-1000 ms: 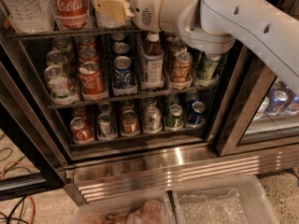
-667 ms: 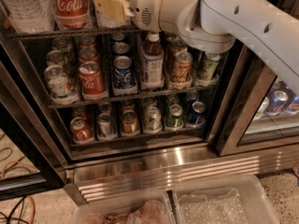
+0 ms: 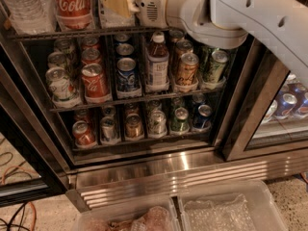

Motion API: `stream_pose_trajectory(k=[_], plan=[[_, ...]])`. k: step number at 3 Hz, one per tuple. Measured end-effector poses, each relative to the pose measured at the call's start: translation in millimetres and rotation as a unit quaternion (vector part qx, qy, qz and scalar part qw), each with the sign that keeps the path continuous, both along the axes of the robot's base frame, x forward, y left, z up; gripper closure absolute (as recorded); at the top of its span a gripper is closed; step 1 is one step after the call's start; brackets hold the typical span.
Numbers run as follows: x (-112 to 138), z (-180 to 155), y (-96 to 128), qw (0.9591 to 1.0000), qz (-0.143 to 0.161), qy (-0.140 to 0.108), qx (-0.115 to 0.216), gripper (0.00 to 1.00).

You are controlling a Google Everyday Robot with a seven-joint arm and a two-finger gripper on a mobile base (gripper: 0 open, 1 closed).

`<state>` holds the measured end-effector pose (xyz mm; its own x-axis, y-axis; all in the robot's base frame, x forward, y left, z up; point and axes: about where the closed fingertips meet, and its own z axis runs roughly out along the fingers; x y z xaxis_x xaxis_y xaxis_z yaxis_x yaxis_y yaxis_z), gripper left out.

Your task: Pick water bottle from top shelf of fridge

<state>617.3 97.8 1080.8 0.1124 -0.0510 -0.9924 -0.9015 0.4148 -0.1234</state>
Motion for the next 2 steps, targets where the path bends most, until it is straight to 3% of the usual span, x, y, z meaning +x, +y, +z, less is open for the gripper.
stream_pose_trajectory(k=[1, 2], plan=[[-10.5, 18.1, -3.6, 0.9998, 0.007, -0.017, 0.002, 1.0], [-10.2, 18.0, -3.6, 0.9998, 0.007, -0.017, 0.002, 1.0]])
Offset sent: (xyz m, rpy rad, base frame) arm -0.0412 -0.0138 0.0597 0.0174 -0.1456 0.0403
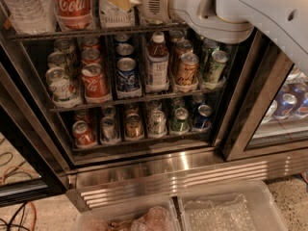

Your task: Pick water bottle from top shelf of fridge

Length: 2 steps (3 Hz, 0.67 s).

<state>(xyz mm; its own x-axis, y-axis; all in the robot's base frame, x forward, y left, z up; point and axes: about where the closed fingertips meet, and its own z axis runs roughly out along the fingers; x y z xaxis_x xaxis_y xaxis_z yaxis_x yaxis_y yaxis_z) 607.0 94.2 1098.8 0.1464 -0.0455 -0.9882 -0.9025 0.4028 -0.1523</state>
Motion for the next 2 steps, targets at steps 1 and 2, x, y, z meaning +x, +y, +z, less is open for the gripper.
stream_pose_trajectory(k=[1, 2], plan=[[-9.6, -2.2, -1.0, 0.9999, 0.009, -0.001, -0.008, 1.0], [-15.1, -4.9, -5.0, 0.9999, 0.012, 0.0, -0.008, 1.0]])
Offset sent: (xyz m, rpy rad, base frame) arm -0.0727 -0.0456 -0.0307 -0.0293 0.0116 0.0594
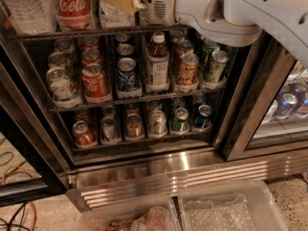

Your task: Pick water bottle from top shelf of fridge

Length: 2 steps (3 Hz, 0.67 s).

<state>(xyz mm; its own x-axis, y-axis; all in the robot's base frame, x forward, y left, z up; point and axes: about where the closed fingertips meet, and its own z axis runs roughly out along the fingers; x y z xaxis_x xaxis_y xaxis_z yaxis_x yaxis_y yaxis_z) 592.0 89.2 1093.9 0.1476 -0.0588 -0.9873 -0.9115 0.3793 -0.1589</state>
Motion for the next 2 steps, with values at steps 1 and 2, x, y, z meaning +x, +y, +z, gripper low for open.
stream_pose_trajectory(k=[1, 2], plan=[[-5.8, 0.3, -4.0, 1.0, 0.002, -0.003, -0.001, 1.0], [-12.4, 1.8, -8.4, 1.0, 0.005, -0.007, -0.003, 1.0]])
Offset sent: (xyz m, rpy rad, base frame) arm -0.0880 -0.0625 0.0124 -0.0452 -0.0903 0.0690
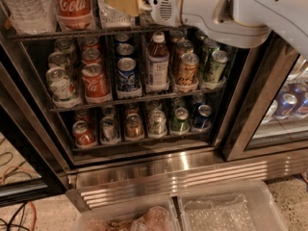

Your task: Pick water bottle from top shelf of fridge

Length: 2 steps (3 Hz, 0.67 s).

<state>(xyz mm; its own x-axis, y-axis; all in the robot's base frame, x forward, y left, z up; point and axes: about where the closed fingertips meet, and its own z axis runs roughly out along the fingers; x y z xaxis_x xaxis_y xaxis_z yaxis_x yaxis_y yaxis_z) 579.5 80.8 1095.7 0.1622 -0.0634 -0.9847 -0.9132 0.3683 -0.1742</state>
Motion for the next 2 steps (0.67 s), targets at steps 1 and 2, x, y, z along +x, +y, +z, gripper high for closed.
stream_pose_trajectory(k=[1, 2], plan=[[-28, 4, -16, 0.9997, 0.017, -0.014, -0.008, 1.0], [-51, 4, -28, 0.9984, 0.05, -0.02, -0.02, 1.0]])
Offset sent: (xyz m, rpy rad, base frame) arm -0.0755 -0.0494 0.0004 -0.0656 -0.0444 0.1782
